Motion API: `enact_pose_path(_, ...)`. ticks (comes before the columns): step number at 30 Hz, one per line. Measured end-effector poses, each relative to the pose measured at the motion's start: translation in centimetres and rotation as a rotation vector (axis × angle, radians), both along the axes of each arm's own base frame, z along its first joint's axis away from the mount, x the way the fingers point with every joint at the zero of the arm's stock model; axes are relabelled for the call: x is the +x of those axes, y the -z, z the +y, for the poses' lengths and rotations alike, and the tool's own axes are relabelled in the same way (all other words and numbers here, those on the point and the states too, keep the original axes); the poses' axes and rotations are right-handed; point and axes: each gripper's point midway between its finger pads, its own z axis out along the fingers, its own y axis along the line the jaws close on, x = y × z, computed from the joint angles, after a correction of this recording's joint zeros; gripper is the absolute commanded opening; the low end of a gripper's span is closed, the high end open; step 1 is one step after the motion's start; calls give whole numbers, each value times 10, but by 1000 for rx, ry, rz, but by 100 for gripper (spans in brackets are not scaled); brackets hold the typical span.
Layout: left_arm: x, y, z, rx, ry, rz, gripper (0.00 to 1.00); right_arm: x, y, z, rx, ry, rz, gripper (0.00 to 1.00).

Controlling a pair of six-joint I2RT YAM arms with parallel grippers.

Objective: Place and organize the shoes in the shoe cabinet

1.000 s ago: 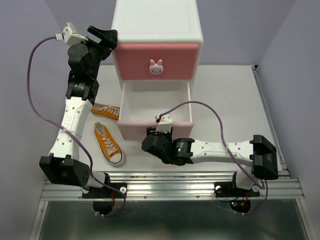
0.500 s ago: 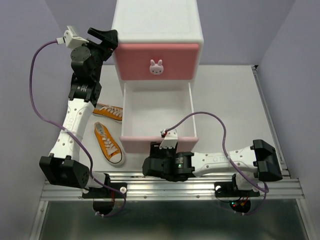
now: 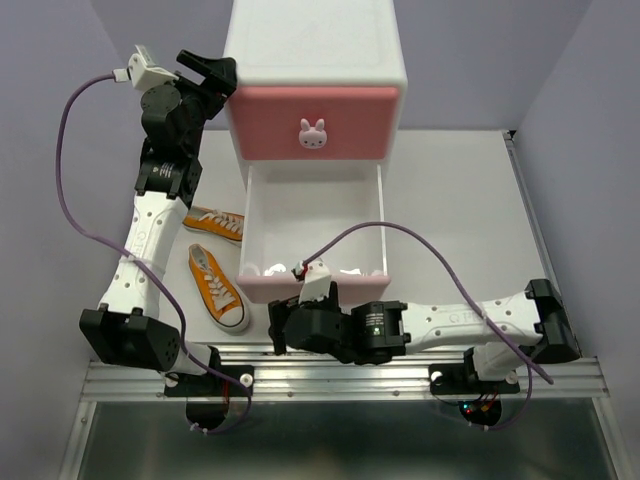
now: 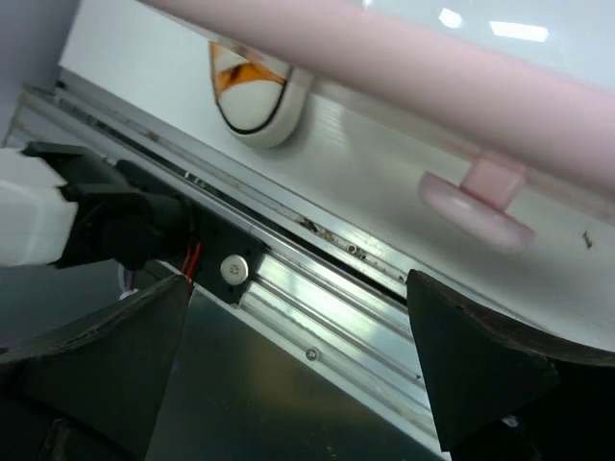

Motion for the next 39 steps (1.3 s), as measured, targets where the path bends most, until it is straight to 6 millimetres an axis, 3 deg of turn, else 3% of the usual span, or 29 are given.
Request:
enact_pose_path(2, 1, 0, -1, 5, 3, 10, 95, 1, -17, 2, 23, -47, -41, 100)
enact_pose_path(5, 3, -1, -1, 15, 5, 24, 95, 9, -57, 4, 88, -98, -145, 100)
enact_pose_path(7, 1, -3, -1, 24, 4, 32, 96, 21, -98, 5, 170, -86, -200, 100)
enact_pose_path(9, 1, -4, 0, 33, 3, 41, 96, 57, -138, -4, 276, -3, -227, 100)
enact_pose_path(13, -3, -10, 1, 45, 2, 49, 97, 144, -168, -58, 316, 234, -286, 100)
enact_pose_path(15, -2, -12, 1, 50, 2, 57, 97, 176, -172, -87, 296, 345, -320, 100)
enact_pose_path(18, 1, -15, 3, 58, -2, 74, 98, 205, -178, -126, 291, 464, -335, 100)
enact_pose_path(23, 5, -19, 7, 66, -3, 108, 99, 245, -180, -202, 304, 659, -318, 100)
enact_pose_path(25, 6, -20, 10, 67, -1, 124, 99, 250, -172, -217, 277, 694, -297, 100)
enact_pose_path(34, 13, -11, 56, 69, -92, 222, 99, 245, -139, -222, 205, 672, -177, 100)
enact_pose_path(39, 4, -13, 77, 36, -129, 239, 99, 244, -129, -234, 148, 711, -142, 100)
